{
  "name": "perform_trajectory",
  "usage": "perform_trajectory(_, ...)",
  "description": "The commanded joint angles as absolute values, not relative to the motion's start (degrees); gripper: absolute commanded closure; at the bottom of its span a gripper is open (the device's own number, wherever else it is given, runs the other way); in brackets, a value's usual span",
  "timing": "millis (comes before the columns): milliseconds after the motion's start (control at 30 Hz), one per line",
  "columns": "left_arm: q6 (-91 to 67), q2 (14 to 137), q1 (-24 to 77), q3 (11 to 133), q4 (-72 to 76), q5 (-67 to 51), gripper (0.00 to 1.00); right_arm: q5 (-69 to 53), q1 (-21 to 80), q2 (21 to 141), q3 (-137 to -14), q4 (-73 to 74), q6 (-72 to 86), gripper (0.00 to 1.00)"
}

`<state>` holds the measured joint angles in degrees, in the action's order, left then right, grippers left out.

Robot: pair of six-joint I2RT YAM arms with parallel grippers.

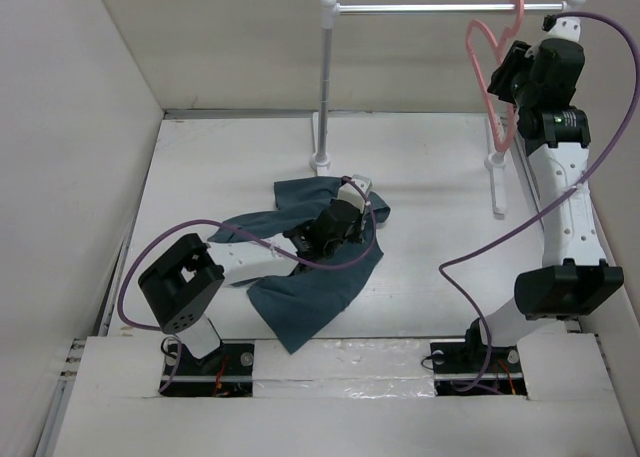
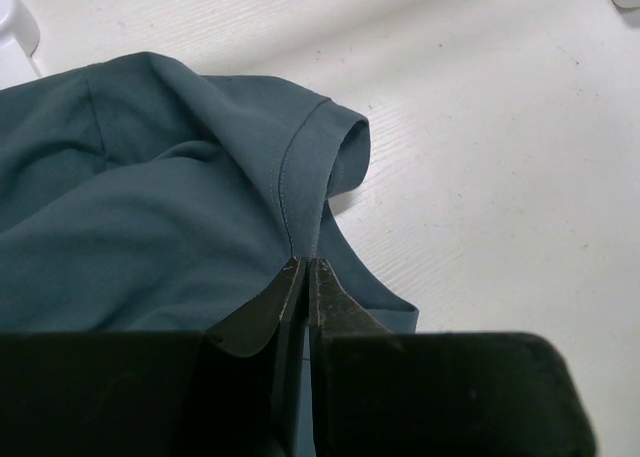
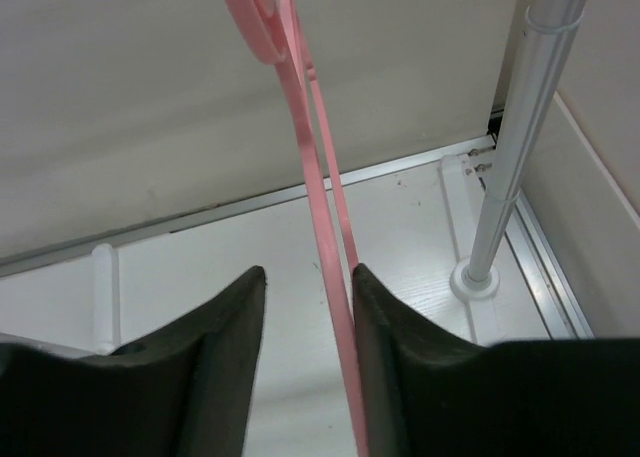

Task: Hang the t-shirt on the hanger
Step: Pick up the hanger from the clothesline.

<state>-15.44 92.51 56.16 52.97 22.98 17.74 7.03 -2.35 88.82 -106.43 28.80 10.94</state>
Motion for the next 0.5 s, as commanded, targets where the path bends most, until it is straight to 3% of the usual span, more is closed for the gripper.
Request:
perform_trajectory(0,-14.7,89.6,56.2,52.9,25.1,17.5,1.0,5.7,-3.2,90.3,-109.9,28.1,10.5,0.58)
perform_trajectory(100,-14.6,89.4,56.2,52.9,25.0,17.8,1.0,5.4,-3.8,91.9,-110.7,28.8,10.8,0.64)
perform_trajectory(367,-14.2,88.9,56.2,52.6,25.0,18.5,1.0,2.8,-4.8,93.8,-110.8,28.9,11.7,0.63)
perform_trajectory(467,-14.3,88.8,56.2,52.6,25.0,18.5,1.0,3.3,-4.8,93.8,-111.1,28.9,11.5,0.84)
